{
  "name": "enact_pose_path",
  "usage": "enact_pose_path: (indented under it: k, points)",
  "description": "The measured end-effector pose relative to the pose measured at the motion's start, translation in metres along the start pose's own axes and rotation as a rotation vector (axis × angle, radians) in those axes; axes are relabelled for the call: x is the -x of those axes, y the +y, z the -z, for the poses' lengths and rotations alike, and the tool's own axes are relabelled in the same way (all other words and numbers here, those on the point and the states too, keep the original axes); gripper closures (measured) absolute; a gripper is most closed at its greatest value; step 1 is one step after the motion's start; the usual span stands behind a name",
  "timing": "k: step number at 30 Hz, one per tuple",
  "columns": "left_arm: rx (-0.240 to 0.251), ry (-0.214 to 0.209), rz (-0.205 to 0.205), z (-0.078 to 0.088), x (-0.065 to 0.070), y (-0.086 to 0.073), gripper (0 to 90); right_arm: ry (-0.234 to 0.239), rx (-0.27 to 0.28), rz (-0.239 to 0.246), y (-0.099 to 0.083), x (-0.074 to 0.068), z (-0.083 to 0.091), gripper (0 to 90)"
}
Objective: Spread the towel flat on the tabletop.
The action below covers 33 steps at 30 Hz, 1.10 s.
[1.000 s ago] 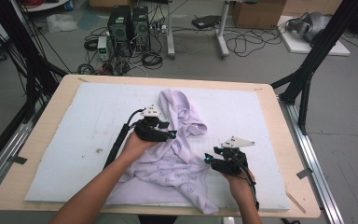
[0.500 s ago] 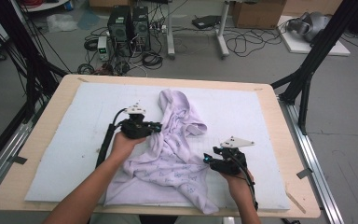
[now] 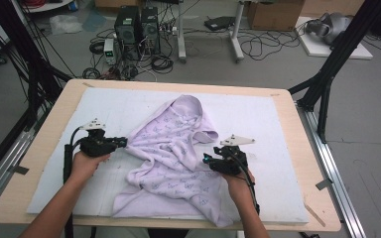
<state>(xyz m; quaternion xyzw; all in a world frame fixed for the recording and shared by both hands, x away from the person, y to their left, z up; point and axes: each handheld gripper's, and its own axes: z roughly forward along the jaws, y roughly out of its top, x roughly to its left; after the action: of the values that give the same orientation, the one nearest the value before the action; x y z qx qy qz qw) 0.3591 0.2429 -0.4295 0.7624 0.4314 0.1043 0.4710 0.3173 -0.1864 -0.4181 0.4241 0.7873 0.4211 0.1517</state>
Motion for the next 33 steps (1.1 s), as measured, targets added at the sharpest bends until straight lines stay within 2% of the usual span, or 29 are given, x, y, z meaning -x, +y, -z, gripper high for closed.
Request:
enact_pose_path:
  k: [2,3,4,5,7,9,10,12,14,15,16,17,18,19,20,21,23,24,26,29,30,31,33]
  points:
    - [-0.008,0.000,0.000,0.008,-0.003,-0.007,83.0,0.003,0.004,0.003,0.003,-0.003,-0.003,50.3]
    - [-0.007,-0.007,0.008,0.017,-0.004,-0.015,83.2,0.013,0.012,0.005,0.011,-0.010,-0.009,49.9]
    - [-0.007,-0.007,0.008,0.017,-0.004,-0.015,83.5,0.020,0.013,0.009,0.014,-0.014,-0.013,49.8]
    - [-0.012,0.000,0.001,0.025,-0.003,-0.022,85.1,0.029,0.017,0.010,0.018,-0.017,-0.017,49.4]
    - [-0.019,0.009,-0.002,0.029,-0.003,-0.027,86.4,0.037,0.013,0.015,0.022,-0.021,-0.021,48.8]
    - [-0.028,0.009,0.002,0.038,-0.004,-0.037,86.4,0.051,0.007,0.025,0.033,-0.033,-0.035,47.8]
    - [-0.029,0.006,0.006,0.041,-0.004,-0.041,86.5,0.037,-0.006,0.029,0.036,-0.036,-0.040,48.2]
    - [-0.029,0.003,0.005,0.045,-0.004,-0.046,86.4,-0.028,-0.054,0.056,0.039,-0.039,-0.052,50.5]
    - [-0.016,0.002,0.001,0.045,-0.004,-0.046,86.3,-0.044,-0.072,0.053,0.039,-0.038,-0.058,52.0]
    - [-0.014,-0.002,-0.003,0.045,-0.004,-0.044,86.2,-0.056,-0.101,0.033,0.037,-0.033,-0.066,58.6]
    - [-0.010,-0.007,-0.005,0.045,-0.003,-0.043,86.2,-0.056,-0.101,0.033,0.037,-0.033,-0.066,58.6]
    - [-0.007,-0.017,-0.003,0.044,-0.003,-0.041,85.8,-0.034,-0.117,0.021,0.036,-0.030,-0.068,65.2]
    - [-0.001,-0.025,0.000,0.044,-0.003,-0.040,81.1,-0.027,-0.148,0.045,0.033,-0.026,-0.069,82.9]
    - [0.017,-0.023,0.026,0.042,-0.003,-0.036,73.0,-0.021,-0.154,0.069,0.032,-0.025,-0.068,87.1]
    - [0.033,-0.015,0.050,0.041,-0.004,-0.033,60.9,-0.025,-0.166,0.086,0.030,-0.024,-0.066,87.6]
    - [0.033,-0.015,0.050,0.041,-0.004,-0.033,54.1,-0.036,-0.172,0.096,0.029,-0.022,-0.063,87.6]
    - [0.078,-0.020,0.073,0.039,-0.006,-0.028,52.7,-0.052,-0.166,0.086,0.025,-0.017,-0.054,87.6]
    - [0.092,-0.006,0.061,0.034,-0.007,-0.021,50.6,-0.063,-0.167,0.082,0.022,-0.013,-0.049,87.6]
    - [0.099,-0.006,0.058,0.031,-0.007,-0.017,48.4,-0.083,-0.171,0.067,0.016,-0.005,-0.037,87.5]
    - [0.115,0.004,0.038,0.018,-0.006,-0.005,44.7,-0.101,-0.166,0.040,0.007,0.008,-0.018,87.3]
    - [0.115,0.004,0.038,0.018,-0.006,-0.005,44.3,-0.101,-0.166,0.040,0.007,0.008,-0.018,87.3]
    - [0.116,0.009,0.029,0.011,-0.006,0.002,43.9,-0.111,-0.171,0.033,0.002,0.014,-0.007,87.4]
    - [0.123,0.011,0.027,0.004,-0.005,0.008,42.6,-0.118,-0.176,0.024,-0.004,0.019,0.003,87.3]
